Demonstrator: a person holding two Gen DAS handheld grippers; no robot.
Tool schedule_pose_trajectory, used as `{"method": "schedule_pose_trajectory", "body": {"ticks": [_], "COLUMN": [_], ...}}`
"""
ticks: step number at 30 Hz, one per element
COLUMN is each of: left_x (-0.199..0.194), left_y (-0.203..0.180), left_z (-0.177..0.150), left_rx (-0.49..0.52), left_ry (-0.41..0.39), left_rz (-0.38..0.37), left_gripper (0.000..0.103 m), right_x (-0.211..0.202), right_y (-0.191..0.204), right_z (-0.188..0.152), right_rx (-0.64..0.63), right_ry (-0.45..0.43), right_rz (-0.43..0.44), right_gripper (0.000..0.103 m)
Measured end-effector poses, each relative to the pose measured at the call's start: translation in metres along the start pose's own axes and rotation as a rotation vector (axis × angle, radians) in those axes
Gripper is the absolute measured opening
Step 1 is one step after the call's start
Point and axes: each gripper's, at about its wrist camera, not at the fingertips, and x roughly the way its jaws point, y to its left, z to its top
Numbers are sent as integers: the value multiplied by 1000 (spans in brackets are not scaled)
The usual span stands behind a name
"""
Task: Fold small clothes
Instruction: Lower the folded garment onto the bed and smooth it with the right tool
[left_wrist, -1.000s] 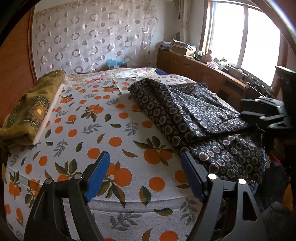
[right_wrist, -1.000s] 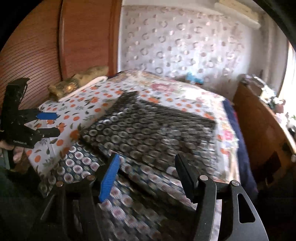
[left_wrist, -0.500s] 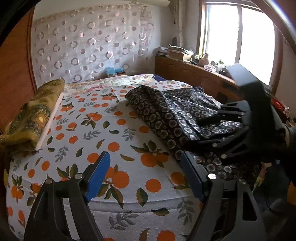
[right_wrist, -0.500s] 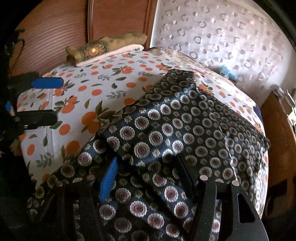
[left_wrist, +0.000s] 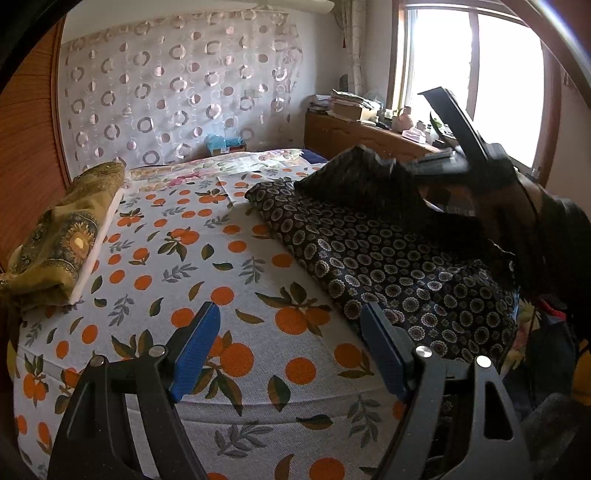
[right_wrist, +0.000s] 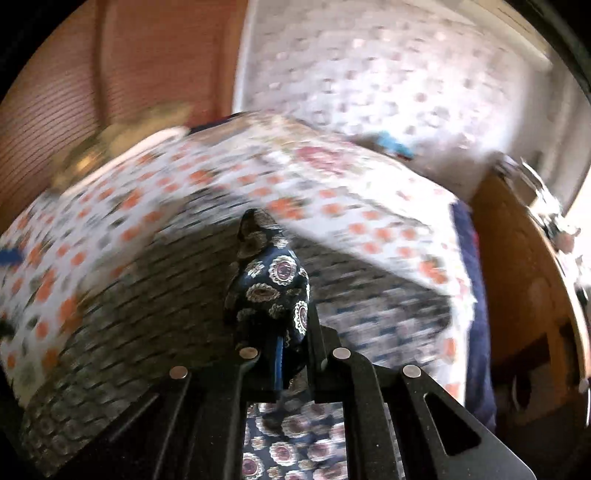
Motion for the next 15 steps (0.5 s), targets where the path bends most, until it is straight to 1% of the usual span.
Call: {"method": "schedule_pose_trajectory", "body": {"ticks": [3,6,9,10,11,14,15], "left_x": [1,3,5,5,5,6,6], "left_y": [0,-2,-4,-4,-4,-4,-4], "left_z": [0,-1,-1,-2,-2,-2,-2], "left_rx": [1,6,11,11,11,9,6], "left_ry": [5,9,12,13,13,13,15], "left_rz": [-1,-6,-7,-7,-6,-7,-8], "left_gripper": [79,79,79,79,79,79,79], "right_x": [9,24,45,50,50,43,40], "right_y": [-33,-57,-67,-72,-74,-75,-74], "right_z": [10,16,24,25,25,21,18], "right_rx": [74,142,177,193,203,214,217], "right_ry": [7,25,61,79,74,48,46], "right_rz": [-29,-55,-134,-160,-179,-180,-177], "right_gripper": [9,9,10,14,15,15,17]}}
